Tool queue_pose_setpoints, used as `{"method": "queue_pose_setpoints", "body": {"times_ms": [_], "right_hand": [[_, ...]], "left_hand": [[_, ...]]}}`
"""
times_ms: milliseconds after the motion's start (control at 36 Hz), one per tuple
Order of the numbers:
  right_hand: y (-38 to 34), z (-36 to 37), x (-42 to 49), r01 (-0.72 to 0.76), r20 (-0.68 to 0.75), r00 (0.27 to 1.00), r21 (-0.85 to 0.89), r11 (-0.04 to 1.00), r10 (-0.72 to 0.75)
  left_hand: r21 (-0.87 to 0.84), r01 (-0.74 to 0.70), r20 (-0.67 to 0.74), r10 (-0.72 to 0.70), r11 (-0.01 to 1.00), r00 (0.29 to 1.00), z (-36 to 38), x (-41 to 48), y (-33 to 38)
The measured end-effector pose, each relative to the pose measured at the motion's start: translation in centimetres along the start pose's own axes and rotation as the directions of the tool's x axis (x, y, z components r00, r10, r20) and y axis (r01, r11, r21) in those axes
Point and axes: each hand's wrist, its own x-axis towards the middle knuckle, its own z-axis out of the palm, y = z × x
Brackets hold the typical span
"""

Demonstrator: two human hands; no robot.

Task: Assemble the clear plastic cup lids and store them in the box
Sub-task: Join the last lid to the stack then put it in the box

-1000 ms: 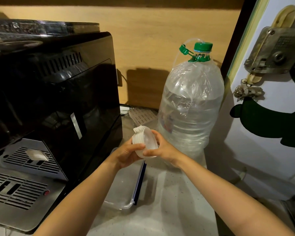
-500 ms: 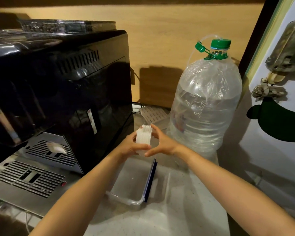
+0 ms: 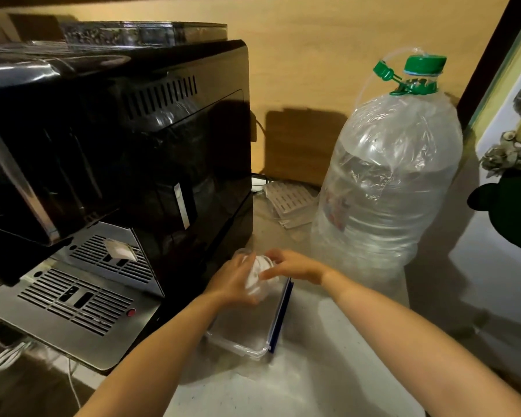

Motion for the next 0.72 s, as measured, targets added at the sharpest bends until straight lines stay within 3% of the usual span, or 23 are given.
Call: {"method": "queue_pose_setpoints", "body": {"times_ms": [111,333,556,722], "right_hand": [[0.4,1.5,0.6,-0.025,0.04,0.999,-0.16,0.987,0.031],[1.1,3.6,1.8,-0.037,0.092,0.993,-0.339,0.94,0.073],[2.5,4.7,3.7,-0.122,0.081,0.975,-0.582,0.804,0.207],[2.9,4.8,3.8,-0.121,0.103,0.964,-0.655,0.746,0.246]], "left_hand": [[0.168,-0.01,0.055,0.001,0.986,0.998,1.5,0.2,-0.6],[0.348,-0.045,0.067,0.023,0.936,0.997,3.8,0.5,-1.9],[0.399,-0.07,0.178,-0.003,0.914,0.984,4.9,1.0,-2.1],[0.38,-0.078,0.201,0.0,0.921,0.98,5.4,1.7,-2.5]]}}
